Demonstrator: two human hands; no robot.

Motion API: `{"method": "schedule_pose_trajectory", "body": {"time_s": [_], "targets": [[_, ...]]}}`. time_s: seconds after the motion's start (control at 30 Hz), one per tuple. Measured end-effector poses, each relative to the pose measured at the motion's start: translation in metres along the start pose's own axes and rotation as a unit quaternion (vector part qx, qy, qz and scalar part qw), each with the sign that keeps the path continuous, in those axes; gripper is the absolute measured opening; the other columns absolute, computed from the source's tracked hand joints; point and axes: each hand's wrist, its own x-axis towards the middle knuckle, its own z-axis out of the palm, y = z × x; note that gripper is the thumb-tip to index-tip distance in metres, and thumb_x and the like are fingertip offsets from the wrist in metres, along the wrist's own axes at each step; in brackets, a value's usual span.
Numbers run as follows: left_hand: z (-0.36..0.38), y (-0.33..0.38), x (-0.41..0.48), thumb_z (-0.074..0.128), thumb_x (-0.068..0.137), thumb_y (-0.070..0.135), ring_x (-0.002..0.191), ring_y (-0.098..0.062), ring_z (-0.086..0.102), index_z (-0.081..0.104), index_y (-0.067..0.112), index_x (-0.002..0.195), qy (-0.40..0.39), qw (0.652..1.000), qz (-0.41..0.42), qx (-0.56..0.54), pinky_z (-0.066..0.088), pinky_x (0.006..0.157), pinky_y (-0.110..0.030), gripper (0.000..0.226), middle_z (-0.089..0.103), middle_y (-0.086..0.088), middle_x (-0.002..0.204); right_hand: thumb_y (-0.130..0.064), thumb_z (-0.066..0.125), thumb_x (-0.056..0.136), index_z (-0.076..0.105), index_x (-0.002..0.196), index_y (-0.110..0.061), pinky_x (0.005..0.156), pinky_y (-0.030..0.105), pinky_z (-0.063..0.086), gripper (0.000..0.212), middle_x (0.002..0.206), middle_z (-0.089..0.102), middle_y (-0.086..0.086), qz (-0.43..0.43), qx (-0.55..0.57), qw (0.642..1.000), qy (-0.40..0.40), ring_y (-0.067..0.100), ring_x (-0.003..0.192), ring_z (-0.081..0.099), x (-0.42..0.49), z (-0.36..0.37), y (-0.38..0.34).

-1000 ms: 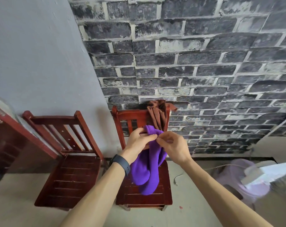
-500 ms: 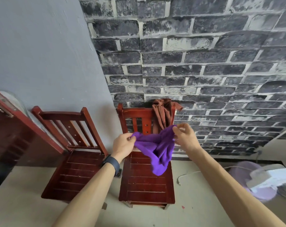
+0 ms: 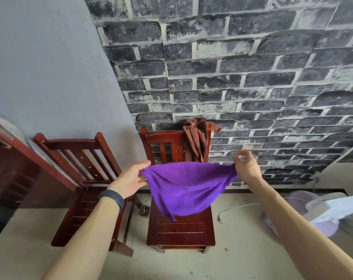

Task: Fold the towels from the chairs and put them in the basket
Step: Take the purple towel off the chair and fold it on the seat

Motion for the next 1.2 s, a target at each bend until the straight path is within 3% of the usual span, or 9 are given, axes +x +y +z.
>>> {"method": "schedule_pose_trajectory", "body": {"time_s": [0.1, 0.2, 0.47, 0.57, 0.7, 0.87, 1.0, 1.1, 1.2], "targets": [[-0.013, -0.009, 0.003, 0.065, 0.087, -0.007, 0.100, -0.025, 0.068, 0.067, 0.013, 0.116, -0.034, 0.990, 0.048, 0.129, 0.055, 0.083, -0.032, 0.036, 0.067, -0.009, 0.107, -0.016, 0.075, 0.086, 0.060, 0.114, -0.020, 0.069, 0.038, 0.056, 0.032, 0.108, 0.064, 0.010, 0.087, 0.144, 0.975, -0.147, 0.023, 0.084, 0.062, 0.001, -0.006, 0.006], [-0.034, -0.018, 0.008, 0.066, 0.080, -0.013, 0.097, -0.029, 0.071, 0.073, 0.021, 0.099, 0.018, 0.948, 0.082, 0.307, 0.059, 0.083, -0.037, 0.040, 0.073, -0.014, 0.102, 0.003, 0.073, 0.079, 0.067, 0.105, -0.023, 0.061, 0.032, 0.049, 0.037, 0.108, 0.068, 0.016, 0.015, -0.007, 0.986, -0.167, 0.020, 0.068, 0.058, 0.011, -0.011, 0.023], [-0.052, -0.043, 0.005, 0.050, 0.084, -0.009, 0.095, -0.026, 0.070, 0.074, 0.012, 0.106, 0.089, 0.921, 0.043, 0.376, 0.058, 0.078, -0.030, 0.039, 0.073, -0.013, 0.097, -0.036, 0.076, 0.085, 0.071, 0.094, -0.032, 0.065, 0.027, 0.041, 0.011, 0.085, 0.070, 0.000, -0.120, -0.176, 0.973, -0.089, 0.022, 0.078, 0.064, 0.003, -0.001, 0.026], [-0.058, -0.047, 0.002, 0.049, 0.092, -0.006, 0.095, -0.025, 0.067, 0.071, 0.012, 0.116, 0.076, 0.942, 0.016, 0.327, 0.053, 0.078, -0.029, 0.037, 0.071, -0.014, 0.104, -0.037, 0.078, 0.085, 0.073, 0.091, -0.031, 0.062, 0.025, 0.044, 0.009, 0.081, 0.071, -0.003, -0.079, -0.073, 0.990, -0.092, 0.017, 0.070, 0.064, 0.003, 0.006, 0.023], [-0.064, -0.049, -0.001, 0.040, 0.100, -0.001, 0.104, -0.025, 0.061, 0.063, 0.020, 0.121, 0.048, 0.998, -0.017, 0.025, 0.044, 0.099, -0.036, 0.038, 0.065, -0.010, 0.111, -0.010, 0.073, 0.090, 0.072, 0.098, -0.015, 0.066, 0.030, 0.047, 0.010, 0.091, 0.062, 0.008, 0.020, 0.244, 0.959, -0.140, 0.017, 0.074, 0.058, 0.004, 0.007, 0.017], [-0.063, -0.052, -0.003, 0.047, 0.095, -0.003, 0.107, -0.022, 0.063, 0.065, 0.016, 0.125, 0.002, 0.994, -0.035, 0.106, 0.049, 0.085, -0.029, 0.040, 0.067, -0.009, 0.119, 0.000, 0.075, 0.082, 0.073, 0.113, -0.017, 0.075, 0.030, 0.055, 0.036, 0.101, 0.071, 0.009, -0.055, 0.092, 0.982, -0.158, 0.016, 0.081, 0.066, 0.011, 0.006, 0.022], [-0.067, -0.060, 0.001, 0.078, 0.073, 0.000, 0.110, -0.023, 0.063, 0.067, 0.016, 0.125, -0.010, 0.895, 0.014, 0.445, 0.047, 0.085, -0.021, 0.056, 0.066, -0.004, 0.116, 0.006, 0.064, 0.070, 0.071, 0.121, -0.014, 0.096, 0.036, 0.050, 0.054, 0.110, 0.071, 0.009, -0.195, -0.221, 0.946, -0.138, 0.026, 0.102, 0.065, 0.002, 0.016, 0.031], [-0.063, -0.077, 0.002, 0.074, 0.077, 0.009, 0.109, -0.026, 0.060, 0.068, 0.021, 0.124, 0.024, 0.774, 0.082, 0.627, 0.043, 0.092, -0.023, 0.049, 0.061, -0.008, 0.111, 0.001, 0.059, 0.079, 0.072, 0.118, -0.016, 0.090, 0.037, 0.050, 0.044, 0.112, 0.072, 0.012, -0.230, -0.282, 0.926, -0.104, 0.035, 0.104, 0.065, -0.009, 0.029, 0.047], [-0.063, -0.093, 0.001, 0.063, 0.090, 0.016, 0.111, -0.030, 0.061, 0.069, 0.025, 0.122, 0.078, 0.736, 0.133, 0.659, 0.047, 0.094, -0.033, 0.034, 0.066, -0.010, 0.115, -0.011, 0.059, 0.089, 0.068, 0.121, -0.022, 0.082, 0.040, 0.052, 0.035, 0.108, 0.074, 0.011, -0.179, -0.293, 0.935, -0.089, 0.037, 0.100, 0.067, -0.017, 0.041, 0.071]]}}
